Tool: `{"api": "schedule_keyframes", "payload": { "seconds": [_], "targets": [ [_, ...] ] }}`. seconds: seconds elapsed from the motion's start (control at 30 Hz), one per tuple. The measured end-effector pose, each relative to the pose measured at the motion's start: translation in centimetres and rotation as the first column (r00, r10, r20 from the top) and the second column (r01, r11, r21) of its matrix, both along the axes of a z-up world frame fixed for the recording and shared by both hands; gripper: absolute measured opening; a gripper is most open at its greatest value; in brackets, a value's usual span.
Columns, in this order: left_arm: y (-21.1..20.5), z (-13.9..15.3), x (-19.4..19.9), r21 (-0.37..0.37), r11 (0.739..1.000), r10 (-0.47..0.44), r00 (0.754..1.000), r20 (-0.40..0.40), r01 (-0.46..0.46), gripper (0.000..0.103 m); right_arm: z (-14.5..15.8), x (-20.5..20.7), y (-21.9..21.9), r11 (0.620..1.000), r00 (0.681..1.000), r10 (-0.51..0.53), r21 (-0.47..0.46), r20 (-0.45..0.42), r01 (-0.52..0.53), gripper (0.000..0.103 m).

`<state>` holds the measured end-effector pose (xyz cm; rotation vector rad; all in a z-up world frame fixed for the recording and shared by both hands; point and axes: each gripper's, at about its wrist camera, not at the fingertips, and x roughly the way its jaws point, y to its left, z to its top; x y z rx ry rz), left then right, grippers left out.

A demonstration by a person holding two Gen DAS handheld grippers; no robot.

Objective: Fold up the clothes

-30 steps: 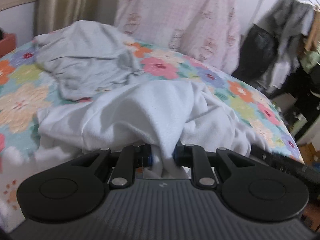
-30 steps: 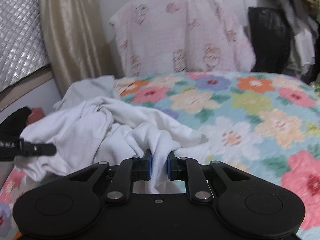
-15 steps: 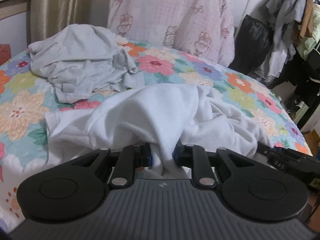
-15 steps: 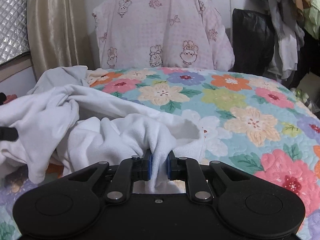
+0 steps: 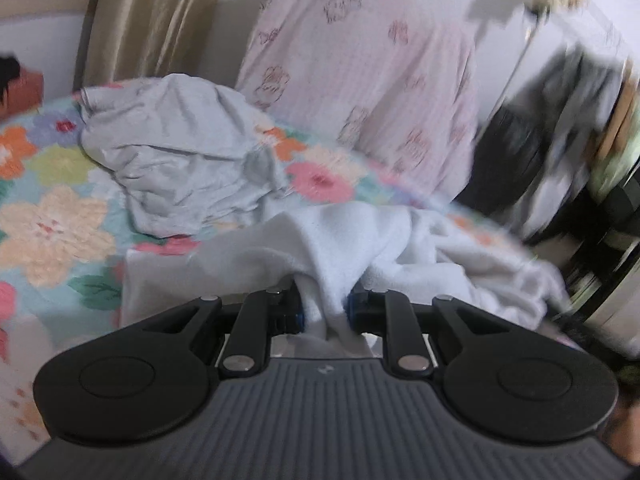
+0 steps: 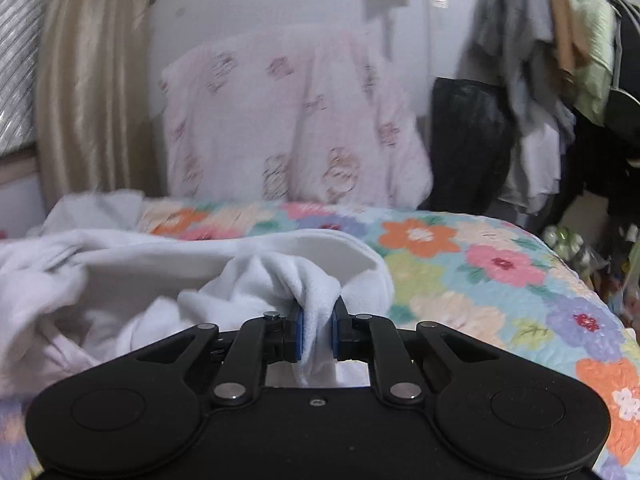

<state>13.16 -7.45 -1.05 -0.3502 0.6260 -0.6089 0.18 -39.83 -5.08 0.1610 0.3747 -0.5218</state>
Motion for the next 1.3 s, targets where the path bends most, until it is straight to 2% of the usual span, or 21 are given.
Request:
{"api": "schedule_keyframes", "payload": {
  "seconds": [0.03, 0.1, 0.17, 0.23, 0.27, 0.33, 0.37, 0.43, 0.5, 0.53, 0.6, 0.67, 0.73, 0.8, 0.93, 1.0, 1.1, 1.2, 1.23, 1.3],
  "targets": [
    [0.4, 0.6, 0.0, -0.045, 0.999, -0.016, 1.0, 0.005, 0.016, 0.017, 0.7, -0.2, -0.8, 1.0, 1.0, -0.017, 0.004, 0.023, 0.017, 0.014],
    [0.2, 1.4, -0.1, -0.086, 0.995, -0.048, 0.999, 0.013, 0.049, 0.017, 2.3, -0.6, -2.1, 0.999, 0.996, -0.047, -0.023, 0.071, 0.049, 0.014],
    [-0.8, 1.4, 0.3, -0.1, 0.991, -0.094, 0.996, 0.002, 0.094, 0.018, 3.3, -0.1, -2.6, 0.993, 0.996, -0.044, -0.103, 0.08, 0.052, 0.014],
    [-3.0, -0.4, 1.7, -0.05, 0.989, -0.14, 0.989, -0.056, 0.137, 0.022, 3.4, 1.4, -3.2, 0.979, 1.0, 0.01, -0.206, 0.013, -0.007, 0.019],
    [-4.2, -1.6, 2.5, -0.004, 0.989, -0.151, 0.984, -0.094, 0.151, 0.022, 2.7, 2.7, -4.1, 0.978, 0.997, 0.04, -0.202, -0.062, -0.052, 0.019],
    [-6.3, -4.1, 3.9, 0.08, 0.98, -0.169, 0.973, -0.158, 0.183, 0.022, 0.6, 5.1, -6.4, 0.987, 0.974, 0.078, -0.12, -0.213, -0.106, 0.021],
    [-7.1, -5.5, 4.2, 0.125, 0.972, -0.175, 0.969, -0.173, 0.198, 0.022, -0.5, 5.9, -7.5, 0.994, 0.961, 0.08, -0.051, -0.263, -0.097, 0.021],
    [-7.8, -7.3, 4.1, 0.196, 0.958, -0.177, 0.971, -0.163, 0.208, 0.022, -2.4, 5.5, -8.8, 0.996, 0.961, 0.057, 0.083, -0.269, -0.036, 0.024],
    [-8.0, -8.4, 3.8, 0.236, 0.949, -0.182, 0.974, -0.138, 0.211, 0.024, -3.8, 4.1, -9.0, 0.989, 0.971, 0.029, 0.148, -0.237, 0.006, 0.025],
    [-7.8, -8.4, 3.7, 0.229, 0.95, -0.188, 0.974, -0.123, 0.212, 0.024, -4.3, 3.2, -8.8, 0.985, 0.975, 0.023, 0.171, -0.219, 0.015, 0.026],
    [-7.0, -8.5, 4.0, 0.205, 0.957, -0.184, 0.976, -0.114, 0.204, 0.034, -5.2, 1.5, -8.2, 0.975, 0.983, 0.015, 0.22, -0.182, 0.026, 0.028],
    [-6.3, -8.6, 4.2, 0.171, 0.966, -0.171, 0.976, -0.134, 0.193, 0.034, -5.8, 0.1, -7.6, 0.964, 0.989, 0.008, 0.264, -0.148, 0.032, 0.03],
    [-5.9, -8.6, 4.4, 0.131, 0.973, -0.168, 0.974, -0.154, 0.189, 0.034, -6.3, -1.1, -7.1, 0.949, 0.993, -0.002, 0.312, -0.116, 0.038, 0.041],
    [-5.7, -8.6, 4.4, 0.107, 0.977, -0.168, 0.972, -0.163, 0.187, 0.034, -7.0, -1.9, -6.9, 0.925, 0.995, -0.003, 0.377, -0.096, 0.039, 0.042],
    [-6.3, -8.9, 3.8, 0.15, 0.972, -0.161, 0.977, -0.14, 0.181, 0.032, -8.4, -2.0, -5.0, 0.915, 0.992, 0.034, 0.404, -0.123, 0.019, 0.044],
    [-6.6, -9.0, 3.6, 0.158, 0.967, -0.174, 0.972, -0.155, 0.199, 0.018, -8.9, -1.7, -3.9, 0.919, 0.989, 0.061, 0.393, -0.135, -0.003, 0.044],
    [-7.2, -8.4, 2.3, 0.221, 0.953, -0.182, 0.975, -0.124, 0.206, 0.017, -9.4, -0.9, -3.0, 0.92, 0.991, 0.083, 0.39, -0.104, -0.037, 0.051],
    [-7.6, -7.7, 0.9, 0.244, 0.946, -0.197, 0.976, -0.093, 0.214, 0.017, -10.2, 0.2, -2.6, 0.896, 0.991, 0.107, 0.439, -0.078, -0.062, 0.056],
    [-7.9, -7.5, 0.5, 0.265, 0.94, -0.203, 0.976, -0.075, 0.216, 0.017, -10.6, 0.8, -2.3, 0.885, 0.989, 0.13, 0.458, -0.077, -0.08, 0.061],
    [-8.0, -7.4, 0.4, 0.28, 0.935, -0.207, 0.976, -0.062, 0.216, 0.017, -11.3, 2.4, -1.7, 0.896, 0.981, 0.161, 0.432, -0.106, -0.101, 0.061]
  ]
}}
